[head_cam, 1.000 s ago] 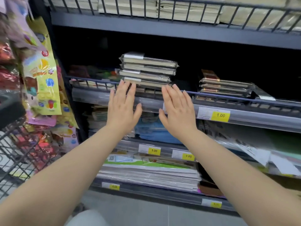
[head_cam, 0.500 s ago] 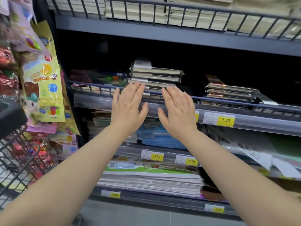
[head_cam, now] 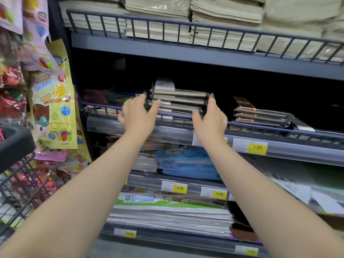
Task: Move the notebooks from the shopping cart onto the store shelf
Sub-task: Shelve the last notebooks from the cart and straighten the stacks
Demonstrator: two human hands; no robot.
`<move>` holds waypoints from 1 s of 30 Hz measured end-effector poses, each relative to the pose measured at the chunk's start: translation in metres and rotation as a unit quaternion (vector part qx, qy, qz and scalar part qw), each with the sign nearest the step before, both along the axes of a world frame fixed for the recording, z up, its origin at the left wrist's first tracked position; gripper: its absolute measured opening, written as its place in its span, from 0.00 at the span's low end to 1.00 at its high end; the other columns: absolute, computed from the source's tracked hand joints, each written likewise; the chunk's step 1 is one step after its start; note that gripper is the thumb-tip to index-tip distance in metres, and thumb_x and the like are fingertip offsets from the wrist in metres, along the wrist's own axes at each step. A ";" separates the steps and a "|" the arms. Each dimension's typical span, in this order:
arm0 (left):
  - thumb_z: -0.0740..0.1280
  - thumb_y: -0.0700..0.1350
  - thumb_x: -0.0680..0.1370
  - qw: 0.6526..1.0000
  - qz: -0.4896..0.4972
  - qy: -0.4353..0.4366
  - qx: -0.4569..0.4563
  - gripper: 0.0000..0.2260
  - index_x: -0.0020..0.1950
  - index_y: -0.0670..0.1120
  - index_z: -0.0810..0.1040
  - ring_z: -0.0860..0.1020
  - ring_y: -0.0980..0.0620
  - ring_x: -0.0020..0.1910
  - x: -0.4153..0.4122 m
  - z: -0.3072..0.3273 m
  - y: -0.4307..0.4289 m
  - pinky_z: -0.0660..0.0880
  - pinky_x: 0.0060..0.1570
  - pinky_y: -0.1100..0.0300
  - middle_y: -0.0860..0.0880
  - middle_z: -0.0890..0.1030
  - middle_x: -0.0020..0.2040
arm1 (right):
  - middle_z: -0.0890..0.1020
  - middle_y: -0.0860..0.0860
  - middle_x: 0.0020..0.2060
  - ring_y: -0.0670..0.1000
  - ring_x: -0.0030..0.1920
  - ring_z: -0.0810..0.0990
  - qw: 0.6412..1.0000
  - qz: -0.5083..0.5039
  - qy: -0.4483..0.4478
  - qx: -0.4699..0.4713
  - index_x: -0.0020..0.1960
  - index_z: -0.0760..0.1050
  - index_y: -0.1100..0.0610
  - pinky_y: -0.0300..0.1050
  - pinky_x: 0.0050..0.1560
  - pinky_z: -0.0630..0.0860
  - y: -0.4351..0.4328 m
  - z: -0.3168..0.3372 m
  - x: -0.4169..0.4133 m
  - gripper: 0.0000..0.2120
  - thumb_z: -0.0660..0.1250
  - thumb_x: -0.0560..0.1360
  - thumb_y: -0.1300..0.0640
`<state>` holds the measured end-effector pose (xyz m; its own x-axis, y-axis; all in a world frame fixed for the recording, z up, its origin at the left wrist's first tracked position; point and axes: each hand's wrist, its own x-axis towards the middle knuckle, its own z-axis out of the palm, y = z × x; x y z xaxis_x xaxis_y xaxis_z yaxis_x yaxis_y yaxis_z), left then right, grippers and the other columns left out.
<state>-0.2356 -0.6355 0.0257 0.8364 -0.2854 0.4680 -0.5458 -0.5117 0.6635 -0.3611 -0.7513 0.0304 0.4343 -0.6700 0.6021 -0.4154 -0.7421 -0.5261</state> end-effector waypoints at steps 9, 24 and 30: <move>0.66 0.58 0.76 0.993 -0.044 0.050 -0.098 0.22 0.66 0.50 0.74 0.70 0.46 0.66 0.000 -0.001 -0.002 0.57 0.71 0.43 0.50 0.76 0.64 | 0.74 0.48 0.64 0.52 0.64 0.70 0.985 0.047 -0.144 0.085 0.69 0.67 0.52 0.52 0.67 0.65 0.008 -0.011 0.001 0.21 0.64 0.78 0.55; 0.67 0.58 0.75 0.976 -0.090 0.038 -0.196 0.22 0.66 0.51 0.75 0.78 0.57 0.52 -0.002 0.005 0.004 0.72 0.63 0.51 0.59 0.79 0.49 | 0.75 0.42 0.61 0.40 0.56 0.74 0.956 0.111 -0.216 0.162 0.69 0.70 0.49 0.35 0.57 0.71 0.005 -0.005 -0.003 0.20 0.64 0.78 0.51; 0.63 0.58 0.77 0.990 -0.043 0.018 -0.131 0.17 0.60 0.50 0.78 0.78 0.51 0.55 0.002 0.012 0.002 0.71 0.60 0.44 0.54 0.82 0.53 | 0.78 0.41 0.56 0.38 0.54 0.76 0.951 0.112 -0.230 0.173 0.66 0.73 0.52 0.27 0.50 0.69 0.006 -0.002 -0.002 0.19 0.67 0.76 0.53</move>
<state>-0.2341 -0.6339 0.0377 0.8316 -0.2296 0.5057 -0.5537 -0.2721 0.7870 -0.3628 -0.7454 0.0280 0.3330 -0.7843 0.5234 0.0661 -0.5343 -0.8427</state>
